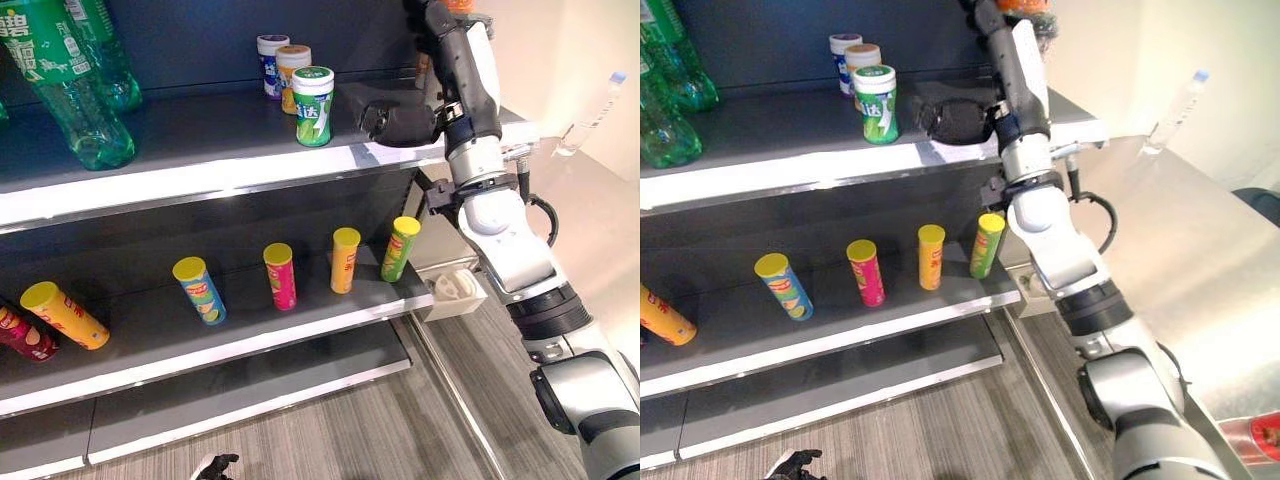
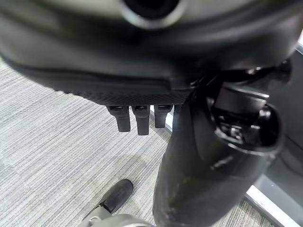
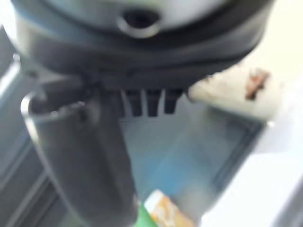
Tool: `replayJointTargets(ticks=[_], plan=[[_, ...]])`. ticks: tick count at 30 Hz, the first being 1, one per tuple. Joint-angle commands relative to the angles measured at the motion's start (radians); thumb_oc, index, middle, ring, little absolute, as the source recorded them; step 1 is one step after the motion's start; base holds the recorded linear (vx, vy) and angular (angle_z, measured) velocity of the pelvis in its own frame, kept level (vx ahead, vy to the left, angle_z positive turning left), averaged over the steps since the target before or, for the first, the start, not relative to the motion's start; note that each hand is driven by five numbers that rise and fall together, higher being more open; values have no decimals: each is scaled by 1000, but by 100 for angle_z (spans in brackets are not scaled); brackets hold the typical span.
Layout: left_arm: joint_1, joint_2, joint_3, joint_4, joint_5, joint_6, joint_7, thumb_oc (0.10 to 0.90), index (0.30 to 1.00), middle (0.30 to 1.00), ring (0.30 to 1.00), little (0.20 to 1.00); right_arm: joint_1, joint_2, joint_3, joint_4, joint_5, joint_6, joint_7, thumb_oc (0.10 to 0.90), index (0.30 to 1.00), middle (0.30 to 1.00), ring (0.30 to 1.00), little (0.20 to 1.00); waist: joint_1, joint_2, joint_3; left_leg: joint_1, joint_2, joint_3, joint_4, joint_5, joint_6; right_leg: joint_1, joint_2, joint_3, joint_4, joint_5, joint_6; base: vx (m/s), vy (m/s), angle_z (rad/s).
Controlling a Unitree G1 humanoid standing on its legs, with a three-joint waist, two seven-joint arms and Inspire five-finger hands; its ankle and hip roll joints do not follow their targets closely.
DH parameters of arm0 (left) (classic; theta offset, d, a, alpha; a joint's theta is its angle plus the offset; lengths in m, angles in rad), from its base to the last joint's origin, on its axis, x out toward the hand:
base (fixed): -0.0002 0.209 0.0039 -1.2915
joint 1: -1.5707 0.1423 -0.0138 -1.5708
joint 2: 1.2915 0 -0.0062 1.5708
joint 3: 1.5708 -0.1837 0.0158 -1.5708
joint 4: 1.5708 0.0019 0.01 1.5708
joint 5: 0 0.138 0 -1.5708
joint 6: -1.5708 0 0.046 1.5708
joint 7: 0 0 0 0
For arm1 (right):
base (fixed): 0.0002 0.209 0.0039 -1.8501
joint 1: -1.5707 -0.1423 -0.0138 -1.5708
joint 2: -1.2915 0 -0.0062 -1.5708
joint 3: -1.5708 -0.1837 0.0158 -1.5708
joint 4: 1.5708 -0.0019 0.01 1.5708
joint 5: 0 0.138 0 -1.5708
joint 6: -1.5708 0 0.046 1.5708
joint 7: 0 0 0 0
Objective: Put the goods on the table back onto the shelves and tidy them up.
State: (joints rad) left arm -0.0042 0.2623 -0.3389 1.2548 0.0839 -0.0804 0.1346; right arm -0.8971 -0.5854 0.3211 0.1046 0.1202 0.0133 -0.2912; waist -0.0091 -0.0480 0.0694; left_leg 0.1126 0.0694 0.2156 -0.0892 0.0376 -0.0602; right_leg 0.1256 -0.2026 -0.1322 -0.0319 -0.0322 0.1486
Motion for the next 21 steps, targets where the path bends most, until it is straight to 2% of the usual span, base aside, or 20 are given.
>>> replayJointTargets(ticks=[1, 4, 5, 6, 7, 8, 9, 10, 12, 14, 15, 16, 17, 18, 20, 21], plan=[[-27, -7, -19, 77, 36, 8, 13, 800, 900, 900, 900, 900, -113, -86, -61, -105, 23, -99, -36, 800, 900, 900, 900, 900, 28, -9, -42, 41, -69, -50, 2, -123, 71, -24, -12, 22, 131, 61, 8, 0, 0, 0], [-24, -12, 7, 91, 37, 6, 6, 800, 900, 900, 900, 900, 20, -215, -147, -244, 162, -165, 15, 800, 900, 900, 900, 900, -1, -15, -43, 41, -66, -40, 2, -122, 67, -29, -7, 31, 126, 69, 11, 0, 0, 0], [-24, -12, 4, 91, 37, 6, 6, 800, 900, 900, 900, 900, 26, -217, -152, -247, 164, -165, 16, 800, 900, 900, 900, 900, 1, -16, -43, 41, -66, -40, 2, -122, 67, -29, -7, 31, 126, 69, 11, 0, 0, 0], [-24, -13, 11, 94, 39, 5, 2, 800, 900, 900, 900, 900, 67, -256, -185, -280, 188, -178, 31, 800, 900, 900, 900, 900, -5, -17, -44, 41, -64, -36, 2, -122, 66, -32, -6, 34, 126, 70, 12, 2, 16, -5], [-17, -19, 30, 99, 42, 2, -5, 800, 900, 900, 900, 900, 159, -327, -266, -334, 240, -210, 52, 800, 900, 900, 900, 900, -24, -18, -45, 41, -62, -31, 2, -124, 64, -35, -4, 39, 124, 73, 14, 3, 16, -8], [-17, -17, 24, 99, 42, 2, -5, 800, 900, 900, 900, 900, 172, -328, -278, -339, 243, -210, 55, 800, 900, 900, 900, 900, -19, -20, -47, 40, -62, -31, 2, -124, 64, -35, -4, 39, 124, 73, 14, 6, 16, 8], [-12, -21, 40, 103, 47, -3, -12, 800, 900, 900, 900, 900, 278, -402, -378, -379, 288, -240, 74, 800, 900, 900, 900, 900, -38, -23, -48, 41, -60, -24, 2, -125, 62, -39, -2, 47, 123, 74, 16, 3, 8, -3], [-13, -19, 35, 103, 47, -4, -12, 800, 900, 900, 900, 900, 290, -403, -389, -383, 290, -240, 76, 800, 900, 900, 900, 900, -34, -25, -49, 40, -60, -25, 2, -125, 62, -39, -1, 46, 123, 74, 16, 10, 11, -8], [-8, -25, 50, 106, 52, -8, -21, 800, 900, 900, 900, 900, 409, -460, -498, -403, 334, -263, 93, 800, 900, 900, 900, 900, -57, -29, -51, 41, -57, -16, 2, -127, 60, -45, 1, 54, 120, 79, 19, 15, 9, -25], [-6, -25, 43, 107, 57, -12, -26, 800, 900, 900, 900, 900, 537, -491, -620, -426, 368, -283, 105, 800, 900, 900, 900, 900, -62, -36, -54, 42, -55, -8, 2, -130, 58, -51, 3, 63, 118, 83, 22, 23, 18, -24], [-6, -30, 50, 104, 67, -17, -31, 800, 900, 900, 900, 900, 612, -513, -712, -430, 365, -297, 100, 800, 900, 900, 900, 900, -88, -34, -55, 43, -53, 0, 2, -132, 57, -56, 4, 72, 116, 86, 25, 21, 18, -28], [-7, -28, 42, 104, 67, -17, -31, 800, 900, 900, 900, 900, 634, -511, -733, -437, 367, -297, 102, 800, 900, 900, 900, 900, -78, -36, -55, 42, -53, 0, 2, -132, 57, -57, 5, 72, 116, 86, 25, 29, 24, -27], [-6, -30, 40, 101, 72, -20, -34, 800, 900, 900, 900, 900, 678, -518, -788, -435, 366, -307, 93, 800, 900, 900, 900, 900, -91, -35, -57, 43, -52, 6, 2, -135, 57, -60, 6, 78, 115, 88, 27, 43, 20, -25], [-4, -33, 25, 94, 87, -27, -43, 800, 900, 900, 900, 900, 750, -515, -890, -428, 348, -321, 65, 800, 900, 900, 900, 900, -108, -33, -57, 42, -50, 15, 2, -138, 57, -66, 9, 90, 109, 92, 29, 65, 28, -22], [-6, -34, 3, 81, 98, -34, -56, 800, 900, 900, 900, 900, 818, -518, -984, -411, 314, -322, 33, 800, 900, 900, 900, 900, -119, -30, -60, 39, -48, 25, 2, -141, 56, -72, 11, 100, 102, 95, 30, 69, 23, -31], [-13, -38, -20, 65, 104, -42, -68, 800, 900, 900, 900, 900, 878, -516, -1067, -394, 276, -320, -3, 800, 900, 900, 900, 900, -140, -26, -61, 30, -44, 33, 2, -141, 55, -83, 15, 111, 94, 100, 31, 57, 10, -41]])
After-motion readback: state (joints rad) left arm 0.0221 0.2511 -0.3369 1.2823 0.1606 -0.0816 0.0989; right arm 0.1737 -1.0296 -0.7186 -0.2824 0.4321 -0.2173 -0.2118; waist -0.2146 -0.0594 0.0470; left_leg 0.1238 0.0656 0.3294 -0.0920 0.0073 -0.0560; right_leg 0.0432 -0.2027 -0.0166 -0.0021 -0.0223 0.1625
